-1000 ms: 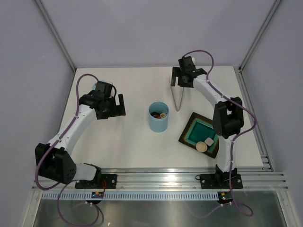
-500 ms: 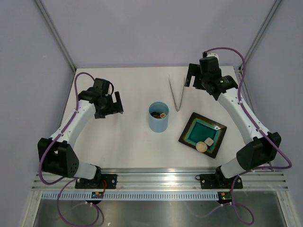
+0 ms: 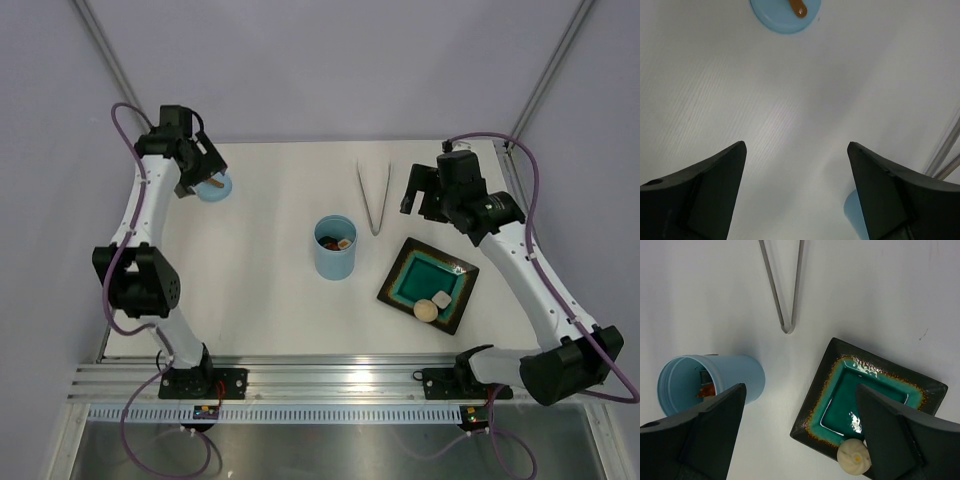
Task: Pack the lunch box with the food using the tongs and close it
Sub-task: Pick up the box lid from the center of the board.
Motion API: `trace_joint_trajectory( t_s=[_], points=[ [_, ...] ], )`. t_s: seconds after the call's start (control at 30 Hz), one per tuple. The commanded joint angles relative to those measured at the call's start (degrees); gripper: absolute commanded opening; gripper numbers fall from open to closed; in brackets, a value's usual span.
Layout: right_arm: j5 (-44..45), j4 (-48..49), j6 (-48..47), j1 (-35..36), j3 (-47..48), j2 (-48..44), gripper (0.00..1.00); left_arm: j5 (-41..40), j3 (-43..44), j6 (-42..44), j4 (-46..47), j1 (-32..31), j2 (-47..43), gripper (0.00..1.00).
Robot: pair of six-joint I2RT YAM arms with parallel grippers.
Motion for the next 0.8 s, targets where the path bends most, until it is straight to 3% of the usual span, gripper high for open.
trace_joint_trajectory(
  t_s=[0.0, 0.13, 0.2, 0.47, 0.77],
  points=[
    [-3.1, -0.99, -0.11, -0.3, 2.11, -2.34, 0.96, -1.8, 14.36, -0.5, -0.94, 3.73, 8.62, 0.84],
    [-4.24, -1.0, -0.64, -0.3, 1.85, -4.97, 0.97, -0.4, 25.72, -0.5, -1.65, 4.54, 20.03, 0.82],
    [-4.85, -0.82, -0.64, -0.3, 1.06, -5.86, 0.97, -0.31, 27.16, -1.46, 0.63, 4.71, 22.16, 0.83],
    [-6.78, -0.99, 2.26, -0.3, -2.89, -10.16, 0.96, -1.71, 25.59, -3.31, 12.48, 4.89, 28.58, 0.89],
    [-5.82, -2.75, 4.37, -0.21, -6.41, -12.45, 0.96, -3.64, 24.45, -6.47, 16.1, 5.68, 34.12, 0.89]
  ],
)
